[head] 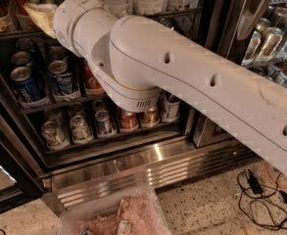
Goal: Pick green can from top shelf of fridge
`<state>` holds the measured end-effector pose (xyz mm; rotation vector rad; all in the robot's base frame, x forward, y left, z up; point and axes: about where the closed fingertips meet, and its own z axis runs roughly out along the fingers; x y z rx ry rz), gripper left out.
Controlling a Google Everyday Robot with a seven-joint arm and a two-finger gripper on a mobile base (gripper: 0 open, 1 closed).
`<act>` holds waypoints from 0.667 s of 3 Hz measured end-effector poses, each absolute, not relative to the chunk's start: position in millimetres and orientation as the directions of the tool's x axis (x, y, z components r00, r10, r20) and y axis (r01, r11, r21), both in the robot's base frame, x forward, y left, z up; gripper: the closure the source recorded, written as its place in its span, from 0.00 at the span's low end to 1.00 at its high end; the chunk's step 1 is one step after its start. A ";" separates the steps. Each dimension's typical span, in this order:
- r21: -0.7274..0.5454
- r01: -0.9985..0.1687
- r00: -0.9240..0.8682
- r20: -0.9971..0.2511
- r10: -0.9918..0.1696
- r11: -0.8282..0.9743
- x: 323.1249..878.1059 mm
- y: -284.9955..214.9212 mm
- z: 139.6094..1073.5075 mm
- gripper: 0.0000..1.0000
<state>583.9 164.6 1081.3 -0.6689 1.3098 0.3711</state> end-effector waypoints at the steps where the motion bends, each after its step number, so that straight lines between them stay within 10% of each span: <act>1: -0.229 -0.601 0.197 -0.971 -0.136 0.766 583.5 160.3 1068.3 1.00; 2: -0.206 -0.583 0.156 -0.978 -0.141 0.786 584.6 148.8 1057.2 1.00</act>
Offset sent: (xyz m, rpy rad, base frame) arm 0.0041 -0.0339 -0.0404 -0.0125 0.1314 -0.0964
